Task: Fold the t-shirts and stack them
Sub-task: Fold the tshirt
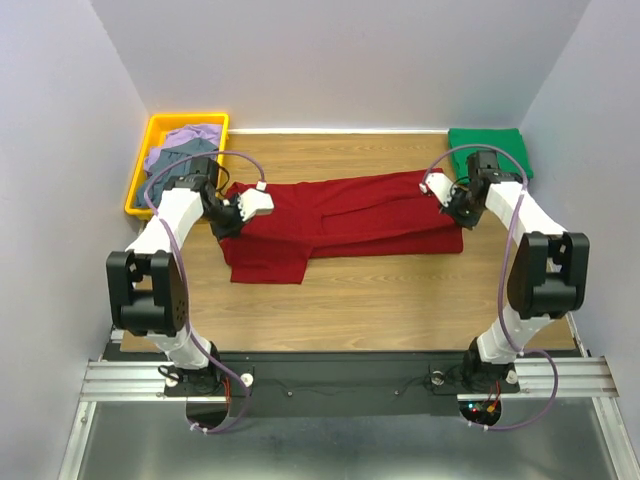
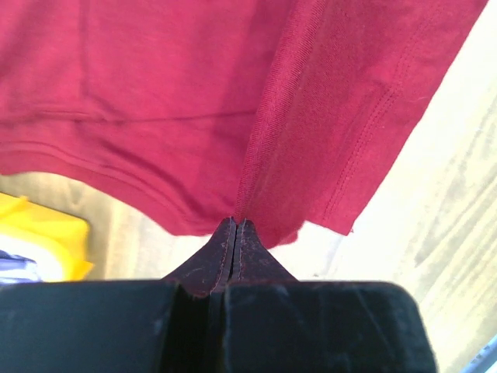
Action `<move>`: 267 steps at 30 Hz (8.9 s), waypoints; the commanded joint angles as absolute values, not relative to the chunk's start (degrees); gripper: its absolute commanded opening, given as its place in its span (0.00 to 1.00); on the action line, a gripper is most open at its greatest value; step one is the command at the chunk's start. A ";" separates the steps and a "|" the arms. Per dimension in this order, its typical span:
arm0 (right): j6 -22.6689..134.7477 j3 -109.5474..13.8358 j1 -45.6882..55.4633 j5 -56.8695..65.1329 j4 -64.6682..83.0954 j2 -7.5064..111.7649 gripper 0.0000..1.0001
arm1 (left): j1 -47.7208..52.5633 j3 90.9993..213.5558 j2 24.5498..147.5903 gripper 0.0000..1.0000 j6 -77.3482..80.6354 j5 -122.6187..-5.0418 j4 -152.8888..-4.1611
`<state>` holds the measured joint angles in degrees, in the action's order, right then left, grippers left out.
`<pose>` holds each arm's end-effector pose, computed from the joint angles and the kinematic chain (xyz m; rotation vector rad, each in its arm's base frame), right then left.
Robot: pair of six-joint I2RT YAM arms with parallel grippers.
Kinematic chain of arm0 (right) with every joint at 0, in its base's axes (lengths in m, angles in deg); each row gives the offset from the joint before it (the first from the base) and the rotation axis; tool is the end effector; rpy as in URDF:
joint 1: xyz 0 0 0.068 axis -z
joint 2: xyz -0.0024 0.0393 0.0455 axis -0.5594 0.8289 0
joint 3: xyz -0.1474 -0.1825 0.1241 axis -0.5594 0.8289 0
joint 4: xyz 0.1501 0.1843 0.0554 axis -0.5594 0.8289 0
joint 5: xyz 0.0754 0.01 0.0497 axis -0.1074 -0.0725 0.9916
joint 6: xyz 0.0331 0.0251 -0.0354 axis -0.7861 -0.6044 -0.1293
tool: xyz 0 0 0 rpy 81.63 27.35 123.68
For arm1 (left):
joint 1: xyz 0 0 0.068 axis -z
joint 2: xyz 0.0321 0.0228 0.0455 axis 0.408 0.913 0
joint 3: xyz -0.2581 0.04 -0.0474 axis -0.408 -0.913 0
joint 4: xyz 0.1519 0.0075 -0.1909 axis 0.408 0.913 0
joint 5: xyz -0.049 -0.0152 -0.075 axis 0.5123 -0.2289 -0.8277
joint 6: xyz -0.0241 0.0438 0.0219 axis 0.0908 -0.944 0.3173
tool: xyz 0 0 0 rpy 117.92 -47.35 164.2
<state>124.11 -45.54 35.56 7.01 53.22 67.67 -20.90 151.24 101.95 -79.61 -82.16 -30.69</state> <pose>0.3226 -0.0020 0.2318 -1.3952 2.3327 -0.0628 0.3011 -0.0331 0.2507 1.6081 1.9635 -0.2040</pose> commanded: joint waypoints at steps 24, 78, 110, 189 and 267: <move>123.06 -69.25 36.12 6.51 53.18 89.26 0.01 | -23.38 168.18 119.65 0.00 -75.33 -85.28 -33.35; 34.12 -40.42 -4.83 21.63 -0.69 84.85 0.68 | -32.43 140.40 108.30 0.47 -46.14 -92.65 -40.65; 27.69 -43.05 -8.44 25.14 -4.05 87.51 0.08 | -32.78 144.35 106.64 0.00 -49.66 -100.21 -34.68; 28.75 -75.59 9.23 44.82 8.18 106.49 0.25 | -30.67 150.25 116.93 0.00 -25.41 -98.91 -54.36; 20.85 -85.69 7.73 46.93 16.97 107.54 0.01 | -24.25 156.40 124.66 0.41 -16.79 -91.69 -72.29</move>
<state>26.82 -84.27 6.75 44.32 19.69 110.90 -24.18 154.41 125.05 -16.88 -92.80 -71.08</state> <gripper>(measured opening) 0.034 0.407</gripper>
